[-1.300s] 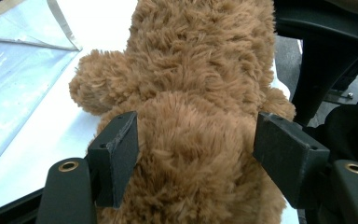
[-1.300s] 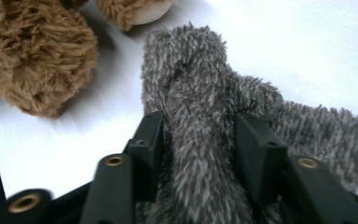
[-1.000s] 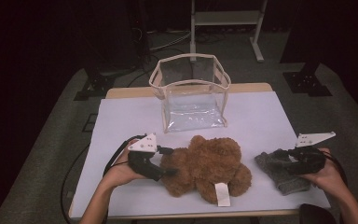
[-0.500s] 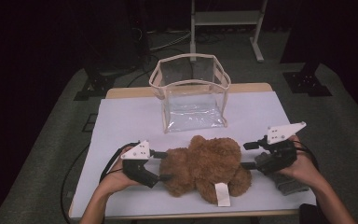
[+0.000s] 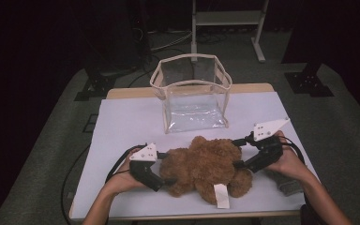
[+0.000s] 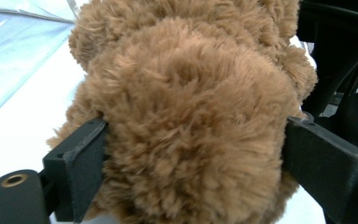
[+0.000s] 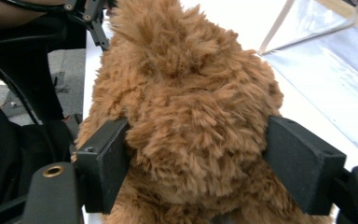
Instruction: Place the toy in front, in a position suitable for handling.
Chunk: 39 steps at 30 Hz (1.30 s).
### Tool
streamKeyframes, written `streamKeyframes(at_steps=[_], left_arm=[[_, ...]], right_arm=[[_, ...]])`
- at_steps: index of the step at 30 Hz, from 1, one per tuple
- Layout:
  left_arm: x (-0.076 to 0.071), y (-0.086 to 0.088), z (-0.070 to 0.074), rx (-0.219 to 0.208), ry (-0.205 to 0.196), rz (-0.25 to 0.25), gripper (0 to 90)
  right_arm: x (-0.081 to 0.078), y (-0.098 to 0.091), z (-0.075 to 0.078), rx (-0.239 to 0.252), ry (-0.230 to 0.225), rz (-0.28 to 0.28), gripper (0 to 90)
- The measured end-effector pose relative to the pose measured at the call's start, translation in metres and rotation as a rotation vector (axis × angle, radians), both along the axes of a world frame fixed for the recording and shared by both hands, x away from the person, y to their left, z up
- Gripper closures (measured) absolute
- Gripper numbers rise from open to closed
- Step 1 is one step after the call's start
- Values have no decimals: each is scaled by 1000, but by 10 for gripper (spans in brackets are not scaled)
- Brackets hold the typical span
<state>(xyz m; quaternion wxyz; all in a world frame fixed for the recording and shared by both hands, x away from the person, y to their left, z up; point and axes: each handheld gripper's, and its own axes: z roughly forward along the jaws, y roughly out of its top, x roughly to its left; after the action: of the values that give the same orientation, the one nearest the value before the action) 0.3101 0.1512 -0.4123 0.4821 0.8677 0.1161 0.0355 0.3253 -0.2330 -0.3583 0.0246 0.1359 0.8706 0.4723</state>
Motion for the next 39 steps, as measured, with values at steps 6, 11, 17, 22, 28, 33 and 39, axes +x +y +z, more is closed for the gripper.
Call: streamKeyframes(at_steps=[6, 11, 17, 22, 28, 33, 39], left_arm=[[1, -4, 0, 28, -19, 14, 240], [-1, -3, 4, 46, -6, 55, 405], [0, 0, 13, 56, -5, 78, 488], [0, 8, 26, 56, -21, 103, 501], [-7, 29, 34, 95, -26, 127, 495], [-14, 40, 30, 99, -27, 135, 472], [-14, 37, 32, 69, -14, 121, 380]], right_arm=[[-2, 7, -8, -24, 28, 29, 215], [-3, 9, -17, -10, 52, 22, 347], [0, 4, -15, 41, 50, -19, 530], [5, 8, -11, 51, 45, -17, 537], [8, 29, -16, 55, 44, 24, 532], [9, 42, -30, 21, 52, 47, 497], [7, 38, -50, -1, 93, 34, 480]])
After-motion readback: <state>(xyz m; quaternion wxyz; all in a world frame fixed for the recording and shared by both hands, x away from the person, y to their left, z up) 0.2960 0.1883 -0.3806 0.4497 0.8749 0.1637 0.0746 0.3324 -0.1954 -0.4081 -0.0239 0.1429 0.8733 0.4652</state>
